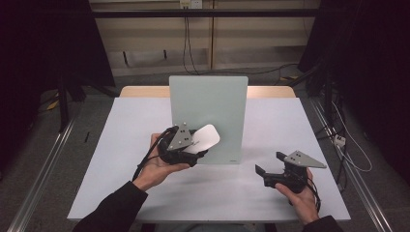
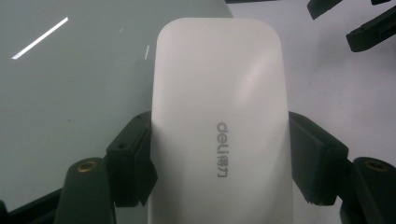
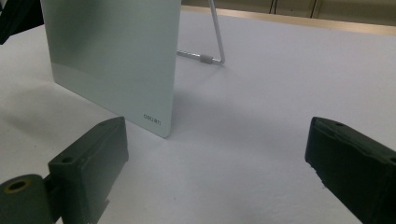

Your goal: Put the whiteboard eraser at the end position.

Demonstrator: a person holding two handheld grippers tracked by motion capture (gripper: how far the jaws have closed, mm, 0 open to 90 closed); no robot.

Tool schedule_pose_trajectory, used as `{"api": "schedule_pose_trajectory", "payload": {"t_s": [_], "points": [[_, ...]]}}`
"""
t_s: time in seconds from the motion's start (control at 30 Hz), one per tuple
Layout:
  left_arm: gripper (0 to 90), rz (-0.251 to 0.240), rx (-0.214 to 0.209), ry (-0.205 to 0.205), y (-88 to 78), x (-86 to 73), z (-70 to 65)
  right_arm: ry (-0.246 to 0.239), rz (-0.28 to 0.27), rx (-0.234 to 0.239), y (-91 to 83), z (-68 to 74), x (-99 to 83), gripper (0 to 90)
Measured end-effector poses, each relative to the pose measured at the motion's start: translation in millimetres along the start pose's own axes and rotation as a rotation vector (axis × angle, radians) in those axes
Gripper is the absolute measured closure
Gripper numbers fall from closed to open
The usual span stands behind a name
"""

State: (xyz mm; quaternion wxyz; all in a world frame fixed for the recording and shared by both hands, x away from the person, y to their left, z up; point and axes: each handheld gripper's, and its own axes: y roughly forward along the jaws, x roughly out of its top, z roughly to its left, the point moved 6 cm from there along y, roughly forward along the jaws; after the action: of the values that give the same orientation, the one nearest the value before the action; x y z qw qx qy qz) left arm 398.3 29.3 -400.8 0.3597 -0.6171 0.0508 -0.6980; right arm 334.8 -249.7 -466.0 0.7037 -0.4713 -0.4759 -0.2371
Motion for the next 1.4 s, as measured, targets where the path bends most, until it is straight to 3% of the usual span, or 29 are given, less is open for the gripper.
{"api": "schedule_pose_trajectory", "payload": {"t_s": [0.23, 0.5, 0.7, 0.8, 0.93, 1.07, 1.17, 1.4], "points": [[31.2, 0.011, -0.07, -0.051, -5.5, -6.4, -4.2, 0.004, 0.002, 0.002, 1.2, -0.2, 0.4, 5.9], [31.2, 0.064, -0.148, -0.065, -5.1, -15.3, -16.1, 0.001, 0.004, 0.001, 0.9, -0.2, -0.1, 5.9], [31.2, 0.142, -0.169, -0.032, 1.2, -23.1, -26.6, -0.001, 0.004, 0.004, -1.2, 0.3, -1.1, 5.9], [31.2, 0.198, -0.214, -0.003, 6.7, -28.6, -34.7, 0.001, 0.0, 0.004, -0.8, -0.1, -0.7, 5.9], [31.2, 0.235, -0.254, 0.03, 14.2, -33.6, -44.4, 0.001, 0.002, 0.005, -0.5, 0.5, -0.7, 5.9], [31.2, 0.277, -0.3, 0.031, 20.6, -39.3, -52.4, 0.0, 0.002, 0.004, -0.5, 0.7, -0.5, 5.9], [31.2, 0.318, -0.307, 0.033, 28.5, -45.5, -54.9, 0.003, 0.002, 0.005, -0.3, 1.0, -0.5, 5.9], [31.1, 0.338, -0.333, 0.027, 35.4, -48.1, -57.0, 0.001, 0.001, 0.006, -0.4, 0.8, -0.5, 5.9]]}}
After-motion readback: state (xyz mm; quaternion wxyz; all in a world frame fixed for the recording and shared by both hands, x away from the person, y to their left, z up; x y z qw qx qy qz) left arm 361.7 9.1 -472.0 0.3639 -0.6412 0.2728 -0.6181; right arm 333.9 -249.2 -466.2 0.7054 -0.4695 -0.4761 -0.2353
